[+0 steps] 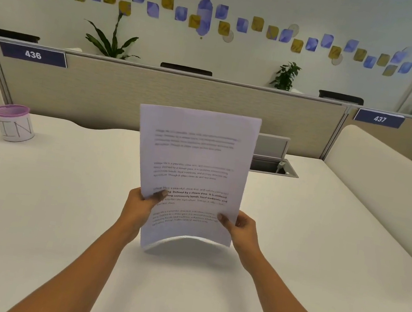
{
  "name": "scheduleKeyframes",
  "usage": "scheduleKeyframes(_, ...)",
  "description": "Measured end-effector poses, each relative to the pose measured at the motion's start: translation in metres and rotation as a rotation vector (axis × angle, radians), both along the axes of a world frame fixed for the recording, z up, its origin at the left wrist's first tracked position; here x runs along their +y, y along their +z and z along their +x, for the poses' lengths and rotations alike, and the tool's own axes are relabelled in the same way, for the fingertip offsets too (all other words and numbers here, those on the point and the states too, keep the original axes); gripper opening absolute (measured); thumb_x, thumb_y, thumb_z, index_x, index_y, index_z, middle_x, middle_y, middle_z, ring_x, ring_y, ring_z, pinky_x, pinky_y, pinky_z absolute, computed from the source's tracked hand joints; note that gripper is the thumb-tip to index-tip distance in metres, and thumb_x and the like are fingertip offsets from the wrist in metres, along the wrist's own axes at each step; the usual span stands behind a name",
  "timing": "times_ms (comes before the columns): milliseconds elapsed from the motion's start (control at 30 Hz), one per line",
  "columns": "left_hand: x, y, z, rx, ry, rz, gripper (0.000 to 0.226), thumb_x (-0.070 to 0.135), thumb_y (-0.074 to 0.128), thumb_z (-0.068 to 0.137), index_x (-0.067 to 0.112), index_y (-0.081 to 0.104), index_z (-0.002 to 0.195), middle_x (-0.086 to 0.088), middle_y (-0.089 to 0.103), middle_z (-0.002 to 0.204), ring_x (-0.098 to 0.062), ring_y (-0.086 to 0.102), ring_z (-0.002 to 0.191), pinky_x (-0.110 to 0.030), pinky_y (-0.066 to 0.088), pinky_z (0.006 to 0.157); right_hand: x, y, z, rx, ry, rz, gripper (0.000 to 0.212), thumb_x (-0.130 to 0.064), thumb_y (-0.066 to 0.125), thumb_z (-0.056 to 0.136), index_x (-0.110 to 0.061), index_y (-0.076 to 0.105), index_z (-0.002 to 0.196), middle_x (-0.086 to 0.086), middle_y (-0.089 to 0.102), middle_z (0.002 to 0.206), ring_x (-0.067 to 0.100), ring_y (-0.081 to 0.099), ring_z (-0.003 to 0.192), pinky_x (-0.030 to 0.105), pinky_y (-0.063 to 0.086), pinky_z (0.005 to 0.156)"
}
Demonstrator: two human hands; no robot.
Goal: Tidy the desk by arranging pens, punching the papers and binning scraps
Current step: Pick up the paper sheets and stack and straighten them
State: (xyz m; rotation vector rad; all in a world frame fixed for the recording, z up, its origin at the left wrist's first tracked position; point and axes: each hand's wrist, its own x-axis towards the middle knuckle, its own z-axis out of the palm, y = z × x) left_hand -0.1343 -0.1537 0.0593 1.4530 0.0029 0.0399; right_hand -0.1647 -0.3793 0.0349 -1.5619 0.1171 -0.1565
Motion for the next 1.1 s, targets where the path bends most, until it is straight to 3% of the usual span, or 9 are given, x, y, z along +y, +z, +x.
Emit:
scheduleKeyframes(133, -0.001, 0.004, 0.001, 0.007, 0.079, -0.157, 0.010, 0.012, 0.065, 0.084, 0.020, 0.065, 0.091, 0.000, 0.070, 0.090, -0.019, 0.068, 0.081, -0.033, 0.053, 0.067, -0.006, -0.003, 0.001, 0.035, -0.047, 0.005, 0.020, -0.018, 0.067, 0.084, -0.013, 0.064, 0.103, 0.001, 0.069, 0.092, 0.021, 0.064, 0.089, 0.019, 0.051, 0.071)
scheduleKeyframes(233, -0.003, 0.009, 0.001, -0.002, 0.086, -0.254, 0.017, 0.010, 0.064, 0.084, 0.016, 0.064, 0.101, -0.001, 0.070, 0.097, -0.018, 0.068, 0.086, -0.034, 0.054, 0.072, -0.003, 0.003, 0.003, 0.056, -0.082, 0.187, 0.029, -0.013, 0.066, 0.084, -0.005, 0.060, 0.111, 0.006, 0.066, 0.088, 0.021, 0.063, 0.084, 0.022, 0.053, 0.075)
scheduleKeyframes(333, -0.008, 0.012, 0.000, 0.004, 0.086, -0.360, 0.017, 0.008, 0.062, 0.085, 0.017, 0.064, 0.099, -0.001, 0.069, 0.099, -0.018, 0.066, 0.089, -0.035, 0.053, 0.077, 0.008, 0.011, 0.004, 0.019, -0.050, 0.401, 0.031, -0.009, 0.064, 0.084, -0.010, 0.056, 0.114, 0.004, 0.068, 0.098, 0.019, 0.065, 0.087, 0.024, 0.053, 0.076)
scheduleKeyframes(433, -0.015, 0.015, -0.002, 0.015, 0.061, -0.434, 0.017, 0.007, 0.061, 0.085, 0.019, 0.065, 0.097, 0.003, 0.072, 0.093, -0.017, 0.067, 0.088, -0.035, 0.053, 0.075, 0.024, 0.016, 0.003, -0.005, 0.000, 0.466, 0.034, -0.007, 0.063, 0.083, -0.013, 0.055, 0.116, 0.000, 0.068, 0.101, 0.019, 0.064, 0.093, 0.023, 0.054, 0.071)
scheduleKeyframes(600, -0.020, 0.017, -0.002, 0.014, 0.082, -0.470, 0.020, 0.003, 0.063, 0.084, 0.020, 0.066, 0.095, 0.006, 0.074, 0.088, -0.012, 0.071, 0.081, -0.037, 0.058, 0.073, 0.041, 0.014, 0.006, -0.056, 0.016, 0.381, 0.025, -0.003, 0.063, 0.084, -0.021, 0.060, 0.102, 0.000, 0.069, 0.103, 0.016, 0.066, 0.092, 0.027, 0.056, 0.075)
scheduleKeyframes(667, -0.014, 0.019, 0.001, 0.000, 0.117, -0.461, 0.024, 0.000, 0.064, 0.082, 0.018, 0.064, 0.097, 0.006, 0.071, 0.091, -0.008, 0.071, 0.076, -0.031, 0.060, 0.069, 0.035, 0.015, 0.008, -0.065, -0.036, 0.305, 0.022, -0.002, 0.062, 0.084, -0.020, 0.060, 0.098, 0.003, 0.068, 0.102, 0.017, 0.065, 0.091, 0.027, 0.055, 0.074)
scheduleKeyframes(833, 0.027, 0.024, 0.015, -0.005, 0.224, -0.532, 0.029, -0.007, 0.061, 0.081, 0.014, 0.061, 0.099, 0.001, 0.066, 0.099, -0.013, 0.064, 0.086, -0.023, 0.060, 0.064, 0.001, 0.024, 0.008, -0.083, -0.093, 0.230, 0.016, -0.001, 0.061, 0.085, -0.014, 0.062, 0.095, 0.004, 0.069, 0.096, 0.016, 0.067, 0.083, 0.022, 0.056, 0.065)
scheduleKeyframes(933, 0.055, 0.023, 0.020, 0.053, 0.178, -0.375, 0.021, -0.002, 0.063, 0.081, 0.013, 0.062, 0.097, -0.001, 0.066, 0.096, -0.016, 0.063, 0.083, -0.021, 0.058, 0.057, -0.018, 0.030, 0.006, -0.076, -0.110, 0.177, 0.020, -0.004, 0.060, 0.086, -0.004, 0.061, 0.106, 0.013, 0.067, 0.103, 0.024, 0.066, 0.086, 0.032, 0.056, 0.074)
scheduleKeyframes(1100, 0.063, 0.019, 0.020, 0.138, -0.010, 0.041, 0.029, 0.002, 0.067, 0.079, 0.011, 0.062, 0.107, -0.006, 0.069, 0.096, -0.020, 0.065, 0.081, -0.030, 0.052, 0.068, -0.026, 0.041, 0.001, -0.067, -0.132, 0.100, 0.028, -0.008, 0.058, 0.089, 0.001, 0.057, 0.116, 0.016, 0.064, 0.111, 0.034, 0.062, 0.097, 0.047, 0.052, 0.088)
